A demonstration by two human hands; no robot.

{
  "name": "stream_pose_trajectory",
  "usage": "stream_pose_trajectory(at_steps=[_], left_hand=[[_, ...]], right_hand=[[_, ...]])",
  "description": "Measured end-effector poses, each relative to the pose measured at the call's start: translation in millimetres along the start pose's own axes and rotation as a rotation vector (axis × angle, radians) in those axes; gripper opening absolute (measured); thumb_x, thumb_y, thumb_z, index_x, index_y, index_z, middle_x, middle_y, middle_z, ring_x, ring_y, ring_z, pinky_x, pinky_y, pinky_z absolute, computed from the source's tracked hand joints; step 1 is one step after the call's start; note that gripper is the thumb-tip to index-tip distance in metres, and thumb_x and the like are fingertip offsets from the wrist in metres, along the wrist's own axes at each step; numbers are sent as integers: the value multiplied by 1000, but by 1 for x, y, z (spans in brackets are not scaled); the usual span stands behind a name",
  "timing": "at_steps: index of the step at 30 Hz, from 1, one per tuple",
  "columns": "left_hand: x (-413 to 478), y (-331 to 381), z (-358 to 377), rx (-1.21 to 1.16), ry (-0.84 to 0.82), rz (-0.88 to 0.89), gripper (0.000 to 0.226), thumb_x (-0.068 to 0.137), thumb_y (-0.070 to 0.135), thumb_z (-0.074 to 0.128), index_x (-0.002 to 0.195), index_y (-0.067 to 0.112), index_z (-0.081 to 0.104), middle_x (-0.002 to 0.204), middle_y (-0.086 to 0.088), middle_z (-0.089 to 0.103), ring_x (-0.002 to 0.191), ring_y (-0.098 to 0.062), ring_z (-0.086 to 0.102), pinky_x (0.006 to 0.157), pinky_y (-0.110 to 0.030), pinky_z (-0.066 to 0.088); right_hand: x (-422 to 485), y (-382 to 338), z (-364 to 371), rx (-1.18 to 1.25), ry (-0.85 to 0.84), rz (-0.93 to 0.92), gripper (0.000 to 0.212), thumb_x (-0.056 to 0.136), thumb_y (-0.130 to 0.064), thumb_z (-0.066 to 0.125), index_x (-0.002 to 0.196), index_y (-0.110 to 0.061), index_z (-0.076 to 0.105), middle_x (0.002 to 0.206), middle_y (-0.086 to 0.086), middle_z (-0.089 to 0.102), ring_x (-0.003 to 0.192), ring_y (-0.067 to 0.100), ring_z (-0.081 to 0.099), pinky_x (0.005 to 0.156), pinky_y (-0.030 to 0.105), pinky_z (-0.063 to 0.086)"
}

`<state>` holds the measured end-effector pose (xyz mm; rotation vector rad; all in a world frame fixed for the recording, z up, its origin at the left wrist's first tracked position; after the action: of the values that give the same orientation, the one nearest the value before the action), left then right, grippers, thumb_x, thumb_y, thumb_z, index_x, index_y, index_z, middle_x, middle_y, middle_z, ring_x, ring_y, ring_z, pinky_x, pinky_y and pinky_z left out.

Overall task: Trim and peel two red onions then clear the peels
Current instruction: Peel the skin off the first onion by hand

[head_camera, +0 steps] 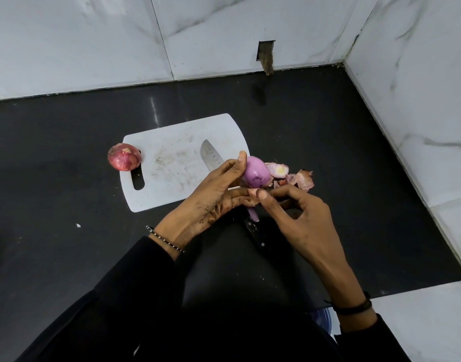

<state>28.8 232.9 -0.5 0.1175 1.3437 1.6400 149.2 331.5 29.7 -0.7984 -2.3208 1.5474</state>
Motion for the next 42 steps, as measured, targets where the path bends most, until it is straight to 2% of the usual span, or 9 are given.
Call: stream_pose_trajectory(at_steps=[7, 13, 16, 21, 25, 28, 33, 37, 42], left_hand=[[-3, -2, 3, -2, 9, -31, 42, 94, 47, 57, 115, 11, 63, 96, -14, 77, 83, -21, 74, 75, -30, 62], [-4, -12, 6, -111, 69, -120, 32, 98, 43, 56, 103, 12, 61, 86, -18, 75, 76, -24, 73, 82, -37, 59], [-5, -17, 7, -171, 53, -168, 35, 98, 43, 57, 110, 10, 61, 97, -24, 74, 89, -31, 72, 88, -39, 59], [-1, -21, 10, -300, 35, -203, 41, 99, 41, 55, 124, 8, 56, 98, -26, 73, 80, -31, 75, 71, -37, 64], [6, -21, 0, -380, 76, -204, 52, 97, 44, 58, 135, 9, 52, 101, -29, 71, 84, -35, 75, 67, -41, 63], [7, -21, -5, -295, 67, -209, 49, 97, 52, 54, 126, 12, 57, 96, -23, 72, 83, -31, 73, 72, -40, 62], [7, -21, -15, -204, 70, -220, 66, 96, 59, 49, 132, 5, 57, 87, -16, 71, 75, -24, 70, 65, -32, 60], [6, -19, -13, -192, 79, -187, 59, 92, 53, 58, 130, 9, 55, 97, -23, 73, 79, -28, 72, 72, -34, 63], [2, -17, -6, -198, 91, -122, 40, 92, 39, 65, 117, 9, 58, 112, -29, 70, 97, -34, 72, 87, -39, 60]], right_hand=[[0, -2, 4, 51, 18, -16, 9, 89, -41, 70, 91, -33, 73, 94, -15, 72, 91, 9, 67, 80, 35, 56], [0, -6, 4, 67, -1, -21, 8, 91, -34, 69, 92, -28, 74, 93, -12, 73, 93, 6, 67, 86, 35, 55], [-1, -6, 4, 84, -12, -23, 9, 91, -33, 68, 93, -26, 74, 95, -11, 72, 95, 6, 66, 85, 32, 54], [-3, -8, 6, 137, -29, -53, 5, 91, -22, 68, 90, -22, 73, 101, -15, 71, 105, 5, 65, 90, 27, 52], [-5, -5, 7, 194, -32, -44, 5, 92, -18, 68, 89, -19, 72, 107, -19, 70, 101, 9, 66, 77, 24, 50], [-6, -1, 1, 263, 3, -25, 7, 92, -15, 66, 87, -15, 71, 106, -17, 70, 93, 6, 67, 69, 19, 51], [-8, 5, -13, 425, 140, 19, 26, 95, -5, 60, 77, -22, 67, 90, 1, 73, 74, 10, 64, 58, 19, 49], [-7, 13, -22, 244, 180, 72, 5, 93, -25, 68, 90, -20, 68, 90, -2, 73, 85, 7, 70, 70, 23, 55], [-2, 14, -24, -26, 193, 70, 16, 89, -38, 72, 102, -33, 63, 97, -18, 66, 91, -5, 63, 70, 14, 49]])
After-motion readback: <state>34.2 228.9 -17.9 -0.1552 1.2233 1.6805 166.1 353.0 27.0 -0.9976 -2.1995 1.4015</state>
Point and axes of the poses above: each hand's wrist, its own x-axis towards the middle knuckle, its own z-axis out of the palm, y = z × x, the point moved 8 cm from there along x, towards the middle knuckle
